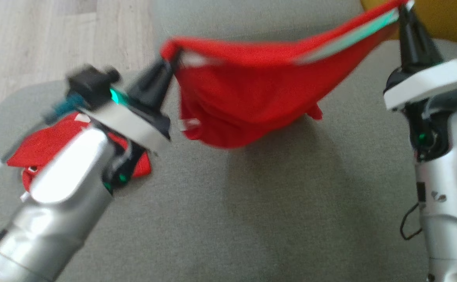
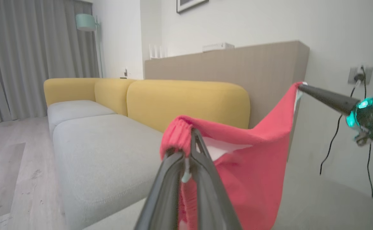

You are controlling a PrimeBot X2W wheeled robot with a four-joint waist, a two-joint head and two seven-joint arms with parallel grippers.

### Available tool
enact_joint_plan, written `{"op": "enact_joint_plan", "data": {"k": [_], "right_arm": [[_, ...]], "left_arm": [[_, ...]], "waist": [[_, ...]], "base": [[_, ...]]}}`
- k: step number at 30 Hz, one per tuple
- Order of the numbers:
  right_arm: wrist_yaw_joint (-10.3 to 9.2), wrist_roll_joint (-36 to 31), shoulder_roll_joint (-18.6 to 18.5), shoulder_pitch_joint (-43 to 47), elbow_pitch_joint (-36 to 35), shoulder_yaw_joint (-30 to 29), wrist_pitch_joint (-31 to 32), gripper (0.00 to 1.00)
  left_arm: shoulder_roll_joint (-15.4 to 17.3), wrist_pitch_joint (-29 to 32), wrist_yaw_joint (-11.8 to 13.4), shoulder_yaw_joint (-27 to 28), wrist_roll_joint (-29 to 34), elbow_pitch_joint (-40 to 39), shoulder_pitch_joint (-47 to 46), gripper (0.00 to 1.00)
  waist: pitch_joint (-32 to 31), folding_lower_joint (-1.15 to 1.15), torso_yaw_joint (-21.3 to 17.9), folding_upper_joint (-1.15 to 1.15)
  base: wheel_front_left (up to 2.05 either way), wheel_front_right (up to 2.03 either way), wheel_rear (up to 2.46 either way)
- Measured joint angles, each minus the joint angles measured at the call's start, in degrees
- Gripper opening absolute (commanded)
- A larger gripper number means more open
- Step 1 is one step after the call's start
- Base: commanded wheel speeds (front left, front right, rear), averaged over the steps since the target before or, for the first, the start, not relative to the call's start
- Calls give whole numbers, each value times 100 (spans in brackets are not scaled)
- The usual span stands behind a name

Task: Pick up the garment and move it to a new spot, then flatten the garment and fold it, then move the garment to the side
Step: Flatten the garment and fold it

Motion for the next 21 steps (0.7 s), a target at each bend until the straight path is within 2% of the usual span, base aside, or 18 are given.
{"op": "enact_joint_plan", "data": {"k": [5,11,15,21], "right_arm": [[0,122,-101,-45,-112,-36,198,0],[0,252,-20,634,-498,-200,649,0],[0,222,100,1070,-749,-379,985,0],[0,-27,196,894,-1066,-508,1261,0]], "left_arm": [[13,370,60,343,-641,-114,-108,0],[193,914,166,419,-1366,-687,625,0],[388,1118,318,423,-1623,-1220,1087,0],[599,1404,485,460,-1722,-1628,1048,0]], "waist": [[-176,0,81,0],[-221,1,118,0],[-144,1,81,0],[142,1,36,0]], "base": [[0,0,0],[0,0,0],[0,0,0],[0,0,0]]}}
